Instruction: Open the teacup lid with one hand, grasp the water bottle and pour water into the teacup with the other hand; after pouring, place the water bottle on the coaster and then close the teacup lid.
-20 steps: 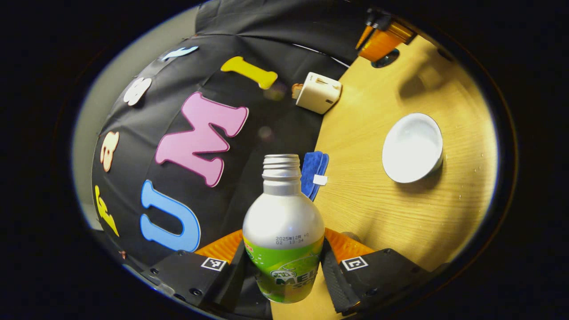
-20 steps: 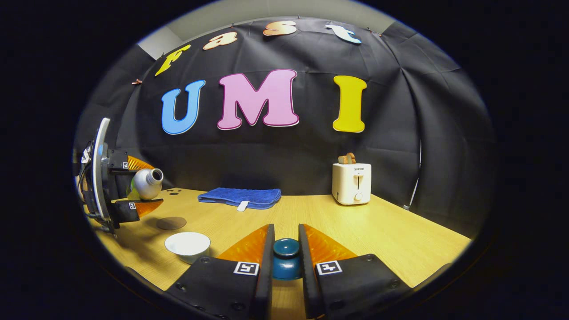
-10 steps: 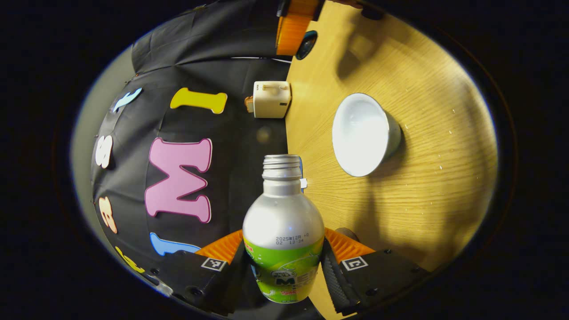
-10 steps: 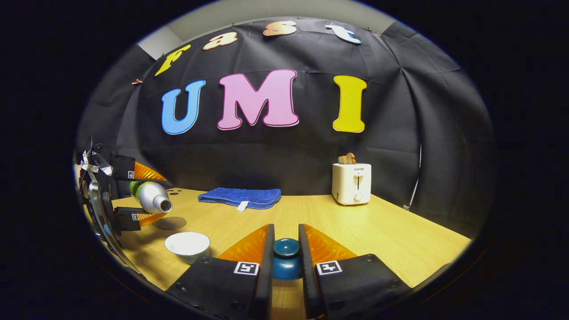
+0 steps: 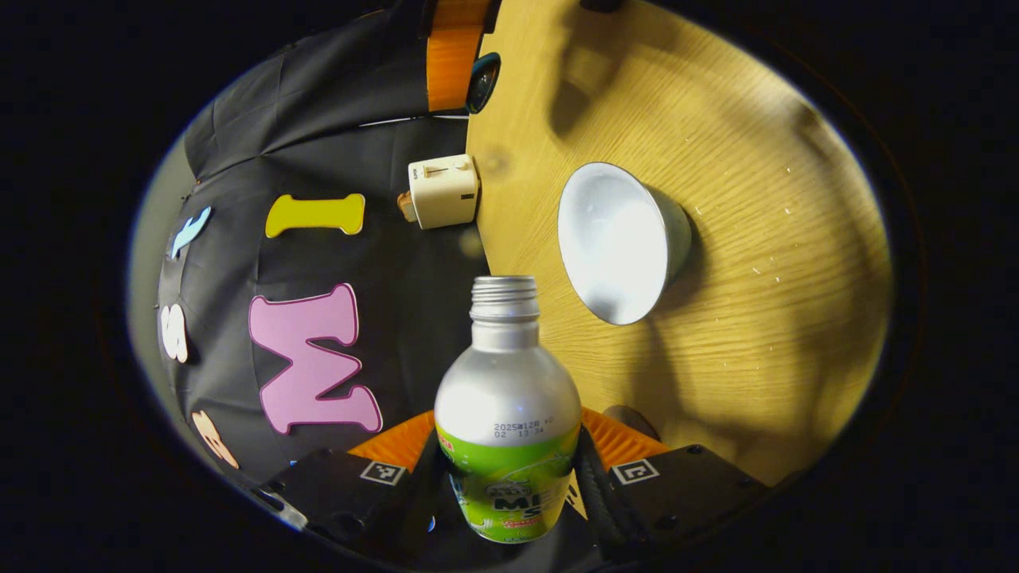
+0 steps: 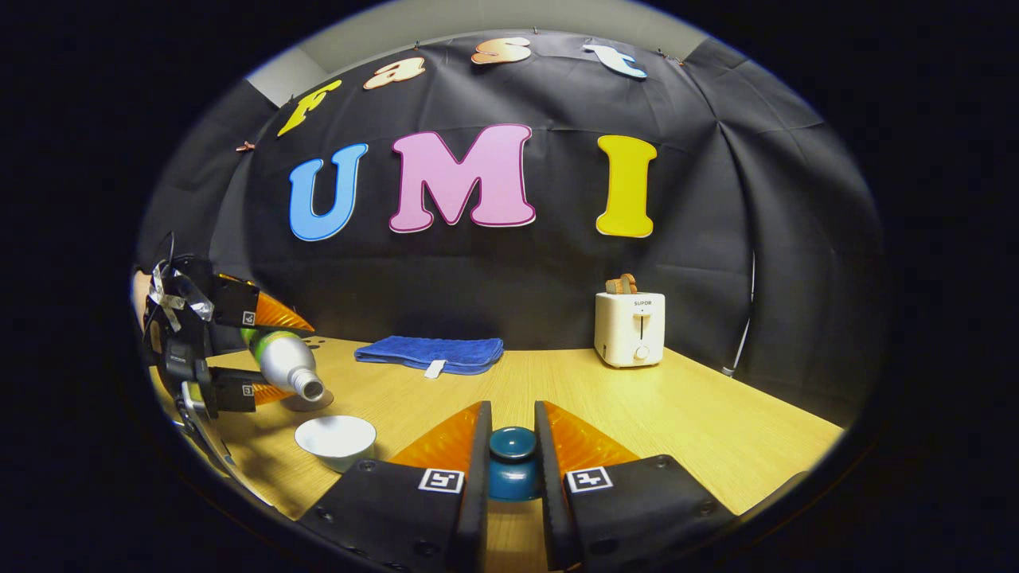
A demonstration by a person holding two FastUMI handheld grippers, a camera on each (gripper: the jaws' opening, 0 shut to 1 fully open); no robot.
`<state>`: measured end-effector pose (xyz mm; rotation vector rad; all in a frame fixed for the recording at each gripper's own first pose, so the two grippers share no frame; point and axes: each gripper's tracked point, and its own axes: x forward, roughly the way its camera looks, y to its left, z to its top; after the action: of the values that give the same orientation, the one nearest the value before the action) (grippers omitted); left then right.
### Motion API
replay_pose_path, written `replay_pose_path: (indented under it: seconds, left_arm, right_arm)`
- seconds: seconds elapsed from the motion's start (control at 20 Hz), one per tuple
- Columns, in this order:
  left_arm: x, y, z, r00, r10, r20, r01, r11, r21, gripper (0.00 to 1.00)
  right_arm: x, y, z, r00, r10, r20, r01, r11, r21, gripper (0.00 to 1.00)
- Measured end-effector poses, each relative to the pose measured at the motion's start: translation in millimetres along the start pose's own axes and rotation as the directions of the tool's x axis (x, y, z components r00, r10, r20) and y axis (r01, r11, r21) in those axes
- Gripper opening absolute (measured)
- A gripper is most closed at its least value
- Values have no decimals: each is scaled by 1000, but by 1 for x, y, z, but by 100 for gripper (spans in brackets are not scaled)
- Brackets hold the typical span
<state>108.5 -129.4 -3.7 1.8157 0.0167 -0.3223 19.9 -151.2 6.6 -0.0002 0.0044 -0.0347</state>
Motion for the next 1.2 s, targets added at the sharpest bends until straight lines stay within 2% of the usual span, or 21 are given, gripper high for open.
replay_pose_path:
  seconds: [0.25, 0.85, 1.0, 1.2]
  left_arm:
    - [1, 7, -7, 1000, -14, -18, 15, 997, 74, 79]
    - [0, 9, -11, 999, -44, -30, 49, 985, 167, 79]
    - [0, 5, -11, 996, -82, -34, 87, 982, 168, 78]
    - [2, 10, -12, 995, -85, -42, 92, 972, 217, 79]
  right_arm:
    - [0, 0, 0, 1000, 0, 0, 0, 1000, 0, 32]
    - [0, 0, 0, 1000, 0, -1, 0, 1000, 0, 32]
    - [0, 0, 0, 1000, 0, -1, 0, 1000, 0, 32]
    - [0, 0, 1, 1000, -1, -1, 1, 1000, 0, 32]
